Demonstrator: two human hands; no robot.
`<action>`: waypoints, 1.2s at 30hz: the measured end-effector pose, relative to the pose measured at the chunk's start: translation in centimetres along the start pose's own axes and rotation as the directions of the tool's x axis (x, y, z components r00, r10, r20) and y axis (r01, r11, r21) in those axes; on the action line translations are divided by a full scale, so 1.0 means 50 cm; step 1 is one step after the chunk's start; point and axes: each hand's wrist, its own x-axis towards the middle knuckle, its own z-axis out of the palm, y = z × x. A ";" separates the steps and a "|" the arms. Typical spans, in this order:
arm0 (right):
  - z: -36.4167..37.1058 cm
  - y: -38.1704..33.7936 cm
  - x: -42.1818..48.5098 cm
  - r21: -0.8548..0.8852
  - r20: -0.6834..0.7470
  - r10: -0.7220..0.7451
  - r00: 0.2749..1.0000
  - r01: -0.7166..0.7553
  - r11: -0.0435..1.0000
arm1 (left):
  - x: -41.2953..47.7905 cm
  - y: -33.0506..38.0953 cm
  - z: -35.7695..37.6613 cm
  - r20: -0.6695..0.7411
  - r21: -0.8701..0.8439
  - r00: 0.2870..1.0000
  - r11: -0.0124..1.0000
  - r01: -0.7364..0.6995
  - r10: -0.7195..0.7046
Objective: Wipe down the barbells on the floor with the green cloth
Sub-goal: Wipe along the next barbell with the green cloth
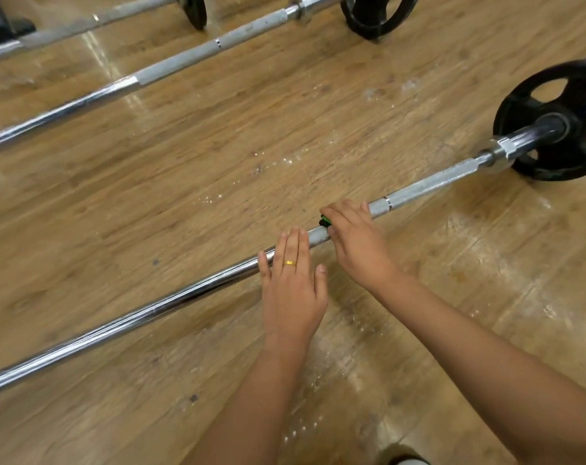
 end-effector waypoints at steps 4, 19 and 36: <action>-0.013 0.024 0.004 -0.009 0.064 -0.055 0.996 0.056 0.998 | -0.011 0.003 0.007 -0.033 0.041 0.999 0.999 -0.006 0.008; -0.053 0.025 -0.055 -0.078 0.077 0.043 0.996 -0.037 0.996 | -0.085 0.037 0.013 0.000 0.097 1.000 0.995 -0.013 0.013; -0.042 0.008 -0.144 -0.054 0.078 0.017 0.997 -0.013 0.998 | -0.138 0.070 -0.008 0.069 0.077 0.996 0.996 0.043 -0.049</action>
